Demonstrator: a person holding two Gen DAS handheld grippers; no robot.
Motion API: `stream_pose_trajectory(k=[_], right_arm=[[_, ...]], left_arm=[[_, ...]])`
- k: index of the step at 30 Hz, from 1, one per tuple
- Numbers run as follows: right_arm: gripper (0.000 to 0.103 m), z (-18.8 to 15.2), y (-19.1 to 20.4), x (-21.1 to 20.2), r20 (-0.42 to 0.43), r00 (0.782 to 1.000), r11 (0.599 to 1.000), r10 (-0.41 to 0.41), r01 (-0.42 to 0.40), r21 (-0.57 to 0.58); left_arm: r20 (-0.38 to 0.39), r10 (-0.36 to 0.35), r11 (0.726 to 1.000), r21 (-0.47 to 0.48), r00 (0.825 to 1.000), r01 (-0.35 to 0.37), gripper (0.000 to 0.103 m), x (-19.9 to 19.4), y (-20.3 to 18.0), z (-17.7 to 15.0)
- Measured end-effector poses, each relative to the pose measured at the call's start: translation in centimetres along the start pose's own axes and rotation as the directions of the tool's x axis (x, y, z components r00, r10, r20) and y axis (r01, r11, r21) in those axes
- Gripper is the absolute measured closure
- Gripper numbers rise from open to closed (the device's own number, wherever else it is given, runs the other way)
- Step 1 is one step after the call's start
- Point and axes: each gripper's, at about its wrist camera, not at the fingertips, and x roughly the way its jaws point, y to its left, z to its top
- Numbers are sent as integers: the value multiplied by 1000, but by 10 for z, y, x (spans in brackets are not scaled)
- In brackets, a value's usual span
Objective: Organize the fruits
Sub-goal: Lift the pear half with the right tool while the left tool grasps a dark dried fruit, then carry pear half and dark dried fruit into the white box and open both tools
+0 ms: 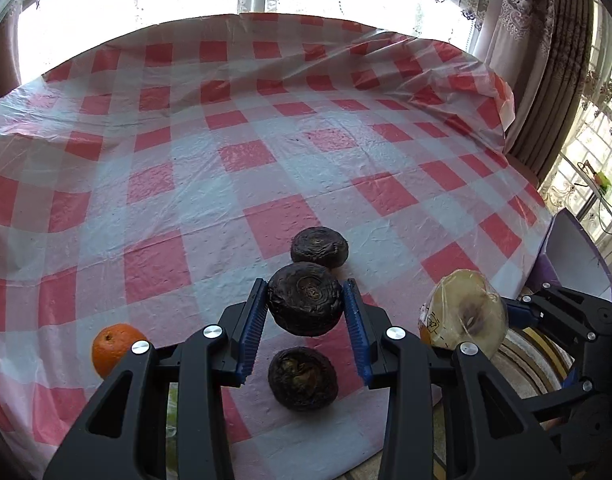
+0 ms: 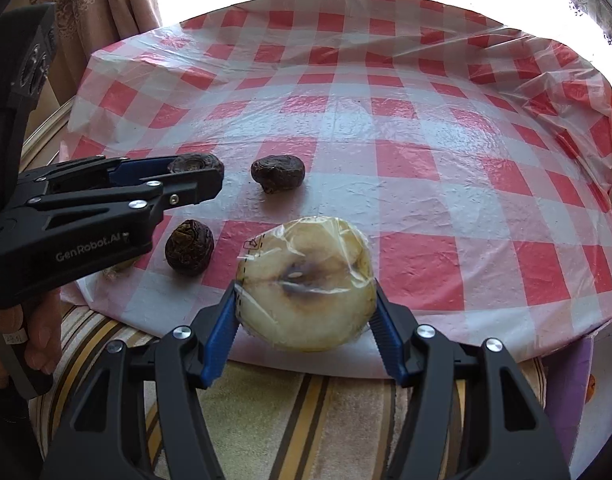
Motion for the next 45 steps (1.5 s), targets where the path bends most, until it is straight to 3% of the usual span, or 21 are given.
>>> stream_pose_trajectory(k=[10, 19, 21, 27, 29, 45], right_arm=[[41, -7, -30, -4, -31, 999, 999, -33, 34, 38], [41, -9, -31, 2, -56, 997, 998, -48, 50, 39], [41, -9, -31, 2, -57, 997, 998, -52, 54, 39], [39, -8, -32, 0, -46, 997, 997, -64, 66, 43], [37, -8, -32, -2, -40, 997, 997, -69, 71, 43], [41, -10, -37, -9, -22, 999, 997, -47, 48, 52]], left_arm=[[-62, -6, 1000, 21, 998, 7, 64, 22, -8, -3], [-62, 82, 992, 101, 995, -75, 61, 18, -16, -7], [-54, 114, 986, 130, 992, -106, 56, 17, -19, -7], [-31, 184, 960, 221, 982, -173, 56, 16, -32, -9], [-41, 184, 958, 232, 982, -170, 66, 18, -33, -9], [-2, 144, 971, 191, 990, -141, 67, -2, -40, -9]])
